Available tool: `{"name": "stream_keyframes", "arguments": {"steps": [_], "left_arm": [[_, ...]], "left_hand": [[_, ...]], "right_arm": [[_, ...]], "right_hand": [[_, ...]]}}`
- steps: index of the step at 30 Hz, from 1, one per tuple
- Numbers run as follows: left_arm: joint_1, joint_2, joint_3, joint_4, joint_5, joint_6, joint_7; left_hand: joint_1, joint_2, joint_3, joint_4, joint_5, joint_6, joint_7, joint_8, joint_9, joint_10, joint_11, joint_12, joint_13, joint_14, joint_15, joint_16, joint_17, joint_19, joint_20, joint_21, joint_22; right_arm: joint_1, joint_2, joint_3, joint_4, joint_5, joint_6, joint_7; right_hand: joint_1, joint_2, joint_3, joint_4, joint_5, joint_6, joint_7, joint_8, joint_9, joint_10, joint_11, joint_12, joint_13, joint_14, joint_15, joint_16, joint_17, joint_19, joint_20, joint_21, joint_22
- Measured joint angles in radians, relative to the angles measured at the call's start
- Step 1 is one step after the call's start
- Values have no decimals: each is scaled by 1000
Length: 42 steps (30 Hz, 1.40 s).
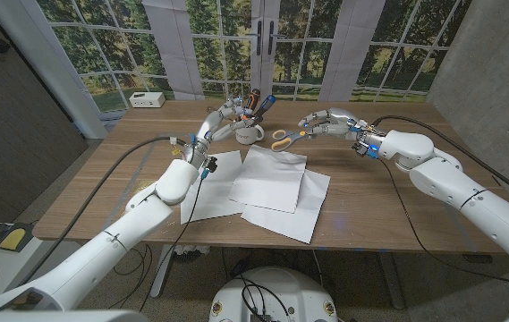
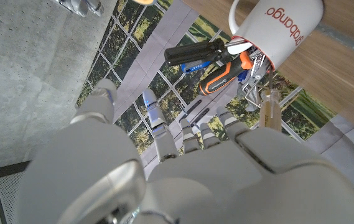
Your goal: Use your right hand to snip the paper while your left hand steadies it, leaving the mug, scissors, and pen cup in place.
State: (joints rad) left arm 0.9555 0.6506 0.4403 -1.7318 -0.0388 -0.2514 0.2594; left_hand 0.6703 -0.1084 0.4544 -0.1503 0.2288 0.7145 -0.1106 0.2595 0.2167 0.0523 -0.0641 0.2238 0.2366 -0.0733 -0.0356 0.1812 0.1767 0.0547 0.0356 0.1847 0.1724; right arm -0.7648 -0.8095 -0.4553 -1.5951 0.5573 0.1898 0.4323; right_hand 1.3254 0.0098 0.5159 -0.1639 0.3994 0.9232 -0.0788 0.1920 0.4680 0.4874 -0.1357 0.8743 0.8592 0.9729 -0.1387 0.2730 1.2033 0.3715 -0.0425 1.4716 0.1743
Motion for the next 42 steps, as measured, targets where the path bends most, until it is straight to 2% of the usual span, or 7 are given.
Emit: {"name": "stream_keyframes", "arguments": {"steps": [7, 12, 16, 25, 30, 39, 42], "left_arm": [[-8, 4, 6, -7, 40, 8, 4], [-8, 11, 7, -23, 77, 28, 21], [-2, 19, 7, -46, 116, 55, 41], [13, 37, 4, -94, 181, 113, 71], [18, 48, 0, -113, 206, 137, 79], [28, 62, -8, -154, 237, 195, 85], [32, 67, -11, -179, 249, 231, 85]], "left_hand": [[8, 9, 0, 0, -14, 4, 7, 7, 9, -5, 5, 0, 0, -10, 0, 0, 0, 0, 0, 0, 0], [4, 20, -10, 10, -29, -36, 41, -6, 22, -5, 5, 0, -5, -14, 4, 0, 0, -1, -38, 0, 0], [4, 19, -27, 10, -33, -65, 54, -17, 28, -5, 5, 0, -5, -24, 1, 0, 0, -1, -38, 0, 0], [-29, -14, -65, 12, -33, -60, 43, -11, 37, -12, -2, 0, -4, -25, 0, 0, 0, -2, -38, 0, 0], [-29, -13, -66, 14, -29, -49, 74, -8, 42, -9, 2, 7, -4, -25, 0, 0, 0, -7, -32, 0, 0], [43, 59, -44, 0, -25, -36, 104, -4, 48, -1, 9, 12, -9, -25, 0, 0, 0, -3, -14, 0, 0], [53, 68, -44, 0, -25, -34, 106, 0, 51, 0, 11, 15, -9, -25, 0, 0, 0, -3, -14, 0, 0]], "right_arm": [[-4, -6, 3, -7, -10, 4, -8], [-7, -11, 4, -13, -17, 7, -14], [-7, -13, 5, -14, -23, 9, -17], [-7, -14, 5, -14, -29, 11, -20], [-7, -14, 5, -14, -30, 11, -21], [-5, -12, 5, -8, -31, 15, -21], [-5, -11, 5, -5, -31, 21, -20]], "right_hand": [[0, 0, 0, 0, -2, 0, 0, 0, 0, 0, 0, 0, 0, -2, 1, 2, 0, 0, 0, 4, 0], [0, 0, 0, 0, -2, 0, 0, 0, 0, 0, 0, 0, 0, -2, 1, 2, 0, 0, 0, 4, 0], [0, 0, 0, 0, -2, 0, 0, 0, 0, 0, 0, 0, 1, -2, 2, 3, 0, 0, 0, 4, 0], [0, 0, -1, 1, -5, -4, -4, 0, -1, 0, 0, 0, 2, -3, 3, 3, 0, 0, 0, 4, 0], [0, 0, -1, 1, -6, -4, -4, 0, -5, 0, 0, 0, 2, -3, 3, 3, 0, 0, 0, 4, 0], [0, 0, -1, 1, -8, -9, 2, 0, -5, 0, 0, 0, 4, -4, 3, 3, 1, 0, 0, 4, 0], [0, 0, -1, 1, -9, -9, 2, 0, -5, 0, 0, 0, 2, -4, 3, 3, 1, 0, 0, 4, 0]]}}
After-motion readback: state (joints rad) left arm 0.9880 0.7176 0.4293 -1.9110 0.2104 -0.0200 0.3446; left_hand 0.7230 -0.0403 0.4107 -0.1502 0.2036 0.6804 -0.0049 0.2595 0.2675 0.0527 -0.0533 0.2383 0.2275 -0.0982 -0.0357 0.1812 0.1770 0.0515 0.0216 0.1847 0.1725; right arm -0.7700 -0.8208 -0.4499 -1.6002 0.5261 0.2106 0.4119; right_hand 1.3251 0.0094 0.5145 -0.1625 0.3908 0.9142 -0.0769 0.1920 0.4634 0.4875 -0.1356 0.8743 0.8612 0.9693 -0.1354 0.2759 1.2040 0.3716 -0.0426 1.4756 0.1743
